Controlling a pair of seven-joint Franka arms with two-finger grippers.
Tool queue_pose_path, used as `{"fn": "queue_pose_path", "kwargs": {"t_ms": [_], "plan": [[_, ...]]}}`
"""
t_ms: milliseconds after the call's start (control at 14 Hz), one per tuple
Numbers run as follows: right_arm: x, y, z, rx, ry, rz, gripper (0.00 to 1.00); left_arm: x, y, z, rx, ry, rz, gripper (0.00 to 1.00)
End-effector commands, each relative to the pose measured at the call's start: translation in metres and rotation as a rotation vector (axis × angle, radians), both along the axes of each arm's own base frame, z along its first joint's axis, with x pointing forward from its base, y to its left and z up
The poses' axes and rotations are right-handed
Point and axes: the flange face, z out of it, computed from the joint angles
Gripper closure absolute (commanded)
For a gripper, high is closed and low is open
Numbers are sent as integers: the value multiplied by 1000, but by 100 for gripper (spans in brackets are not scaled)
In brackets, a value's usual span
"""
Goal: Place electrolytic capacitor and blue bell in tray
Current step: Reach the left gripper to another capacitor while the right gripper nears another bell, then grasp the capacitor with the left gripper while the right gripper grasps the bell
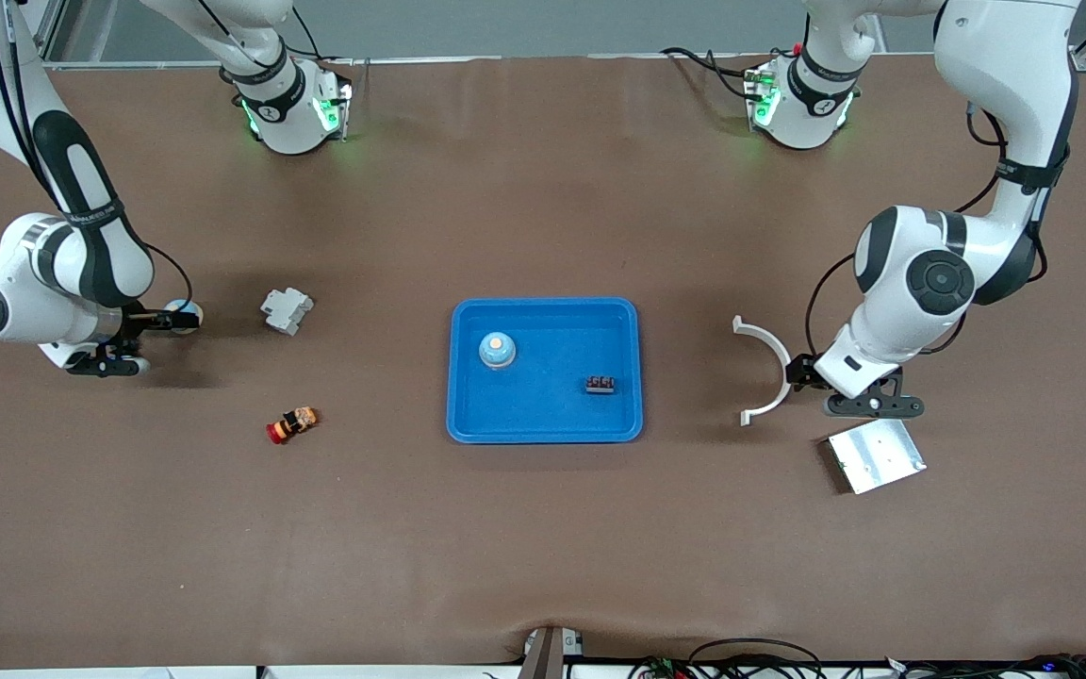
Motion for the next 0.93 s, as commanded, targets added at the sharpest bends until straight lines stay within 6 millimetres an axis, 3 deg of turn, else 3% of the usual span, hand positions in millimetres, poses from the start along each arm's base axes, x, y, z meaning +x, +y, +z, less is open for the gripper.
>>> {"fn": "queue_pose_path", "kwargs": {"t_ms": [0,643,857], "plan": [[-4,1,-2,4,0,3,0,-19,9,-15,-6,-34,-20,0],[-8,5,-13,12,33,11,0,-42,31,-65,-25,-44,-37,0],[-7,8,-11,19,51,17,45,-46,48,-84,-31,-58,-59,0]]}}
